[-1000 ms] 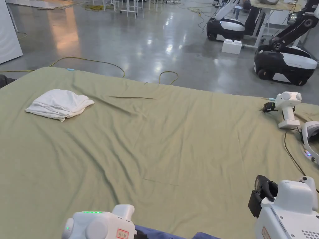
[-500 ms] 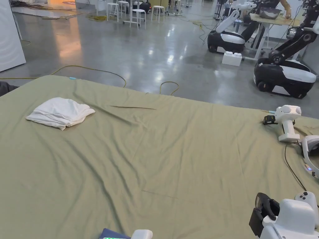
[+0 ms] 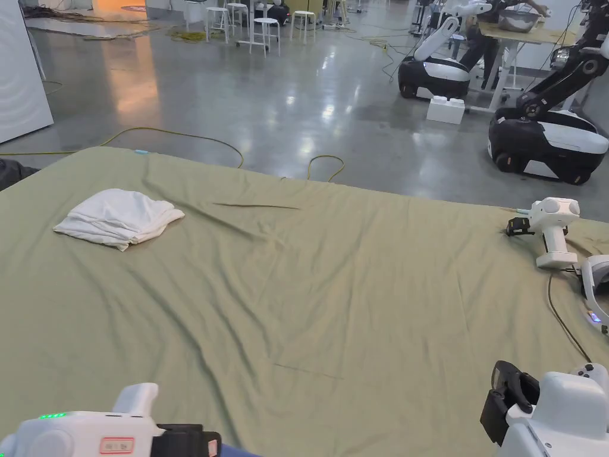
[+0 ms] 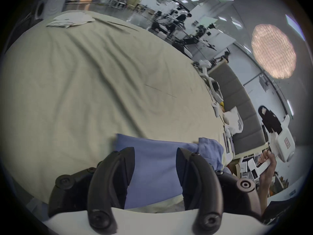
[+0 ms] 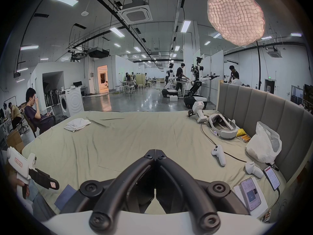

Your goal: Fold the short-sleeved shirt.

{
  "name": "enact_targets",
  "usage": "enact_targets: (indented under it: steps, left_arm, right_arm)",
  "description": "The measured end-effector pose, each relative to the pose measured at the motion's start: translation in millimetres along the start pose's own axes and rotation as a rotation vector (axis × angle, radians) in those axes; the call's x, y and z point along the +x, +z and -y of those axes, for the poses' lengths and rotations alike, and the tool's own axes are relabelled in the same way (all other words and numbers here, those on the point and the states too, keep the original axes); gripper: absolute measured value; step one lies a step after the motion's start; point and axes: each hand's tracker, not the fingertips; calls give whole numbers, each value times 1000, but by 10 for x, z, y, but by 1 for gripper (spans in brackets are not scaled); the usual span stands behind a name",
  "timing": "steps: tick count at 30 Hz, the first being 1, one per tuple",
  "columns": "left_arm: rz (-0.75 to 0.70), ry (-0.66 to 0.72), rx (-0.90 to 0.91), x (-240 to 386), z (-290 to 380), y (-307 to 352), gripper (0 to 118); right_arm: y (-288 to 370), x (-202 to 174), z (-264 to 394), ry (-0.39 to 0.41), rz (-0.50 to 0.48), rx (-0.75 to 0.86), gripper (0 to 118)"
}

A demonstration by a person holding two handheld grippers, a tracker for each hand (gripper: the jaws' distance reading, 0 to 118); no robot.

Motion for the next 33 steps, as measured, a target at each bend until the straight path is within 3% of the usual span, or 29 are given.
enact_targets:
  steps: [5, 10, 12, 15, 21, 33]
  left_arm:
    - [48, 80, -38, -614, 105, -150, 59]
    - [193, 197, -153, -726, 352, -453, 59]
    - [245, 195, -111, -746, 401, -494, 59]
    - [335, 307, -102, -860, 407, -575, 55]
    - [349, 295, -117, -842, 447, -695, 21]
    - [242, 161, 21, -502, 237, -86, 13]
  right_arm:
    - [12, -25, -16, -5, 3, 27, 0]
    - [72, -79, -79, 6, 8, 80, 0]
    - [78, -89, -110, 7, 2, 84, 0]
    - [95, -99, -133, 7, 2, 92, 0]
    - [88, -108, -137, 2, 1, 90, 0]
    - [71, -58, -129, 18, 9, 75, 0]
